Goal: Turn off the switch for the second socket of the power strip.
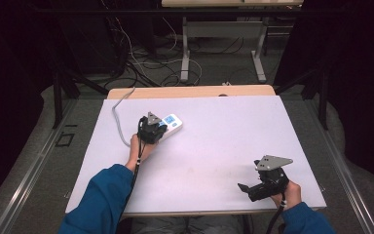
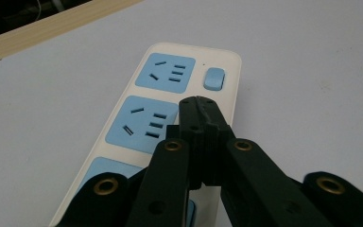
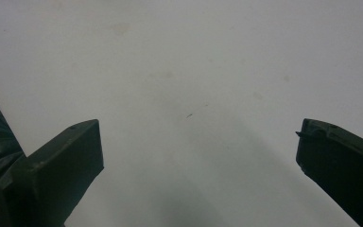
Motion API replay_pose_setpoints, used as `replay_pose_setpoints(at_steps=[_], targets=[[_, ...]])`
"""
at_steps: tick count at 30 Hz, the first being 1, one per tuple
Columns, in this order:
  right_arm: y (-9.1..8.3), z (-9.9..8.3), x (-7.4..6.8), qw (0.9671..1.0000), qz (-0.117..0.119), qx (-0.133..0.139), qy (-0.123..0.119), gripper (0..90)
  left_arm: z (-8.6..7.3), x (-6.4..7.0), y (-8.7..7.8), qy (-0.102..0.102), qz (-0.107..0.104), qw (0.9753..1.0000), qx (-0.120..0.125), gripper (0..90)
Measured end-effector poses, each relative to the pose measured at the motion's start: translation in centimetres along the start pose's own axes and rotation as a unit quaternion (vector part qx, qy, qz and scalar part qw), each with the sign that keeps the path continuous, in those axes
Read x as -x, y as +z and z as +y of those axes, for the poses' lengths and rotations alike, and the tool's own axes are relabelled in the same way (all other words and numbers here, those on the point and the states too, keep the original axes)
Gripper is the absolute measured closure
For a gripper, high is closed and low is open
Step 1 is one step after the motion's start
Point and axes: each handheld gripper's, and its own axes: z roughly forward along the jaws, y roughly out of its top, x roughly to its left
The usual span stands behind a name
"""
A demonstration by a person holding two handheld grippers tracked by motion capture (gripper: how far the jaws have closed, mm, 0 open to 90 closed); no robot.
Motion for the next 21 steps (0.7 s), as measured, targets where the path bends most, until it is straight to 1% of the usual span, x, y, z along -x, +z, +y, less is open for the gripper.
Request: replay_pose_setpoints(at_steps=[3, 4, 5, 6, 9, 11, 12, 13, 16, 21], targets=[[-0.01, 0.00, -0.01, 1.0000, 0.000, 0.000, -0.001, 0.8, 0.01, 0.02, 0.01, 0.001, 0.001, 1.0000, 0.000, 90.0], [0.02, -0.01, -0.06, 1.0000, -0.003, 0.003, 0.000, 0.8, 0.01, -0.01, 0.00, 0.001, 0.000, 1.0000, -0.001, 90.0], [0.04, -0.02, -0.03, 1.0000, -0.001, 0.005, 0.001, 0.8, 0.01, 0.01, 0.00, 0.001, 0.001, 1.0000, 0.000, 90.0], [-0.04, 0.01, 0.02, 1.0000, -0.002, -0.001, -0.001, 0.8, 0.00, 0.02, 0.03, 0.001, 0.001, 1.0000, 0.002, 90.0], [-0.01, 0.00, -0.04, 1.0000, -0.003, 0.002, -0.001, 0.8, 0.01, 0.00, -0.01, 0.004, 0.001, 1.0000, -0.001, 90.0], [0.01, -0.01, -0.06, 1.0000, -0.006, 0.005, -0.001, 0.8, -0.01, 0.05, 0.01, 0.003, 0.001, 1.0000, 0.001, 90.0], [0.02, -0.01, -0.04, 1.0000, -0.003, 0.005, 0.000, 0.8, 0.01, 0.09, 0.00, 0.002, 0.004, 1.0000, 0.000, 90.0], [0.04, -0.02, -0.05, 1.0000, -0.005, 0.006, 0.000, 0.8, 0.00, 0.08, 0.00, 0.003, 0.003, 1.0000, 0.000, 90.0], [-0.01, 0.01, -0.01, 1.0000, -0.001, 0.000, 0.000, 0.8, -0.03, 0.04, -0.01, 0.003, 0.002, 1.0000, 0.001, 90.0], [0.01, 0.00, -0.03, 1.0000, -0.003, 0.003, -0.001, 0.8, -0.04, 0.08, -0.02, 0.001, 0.001, 1.0000, 0.002, 90.0]])
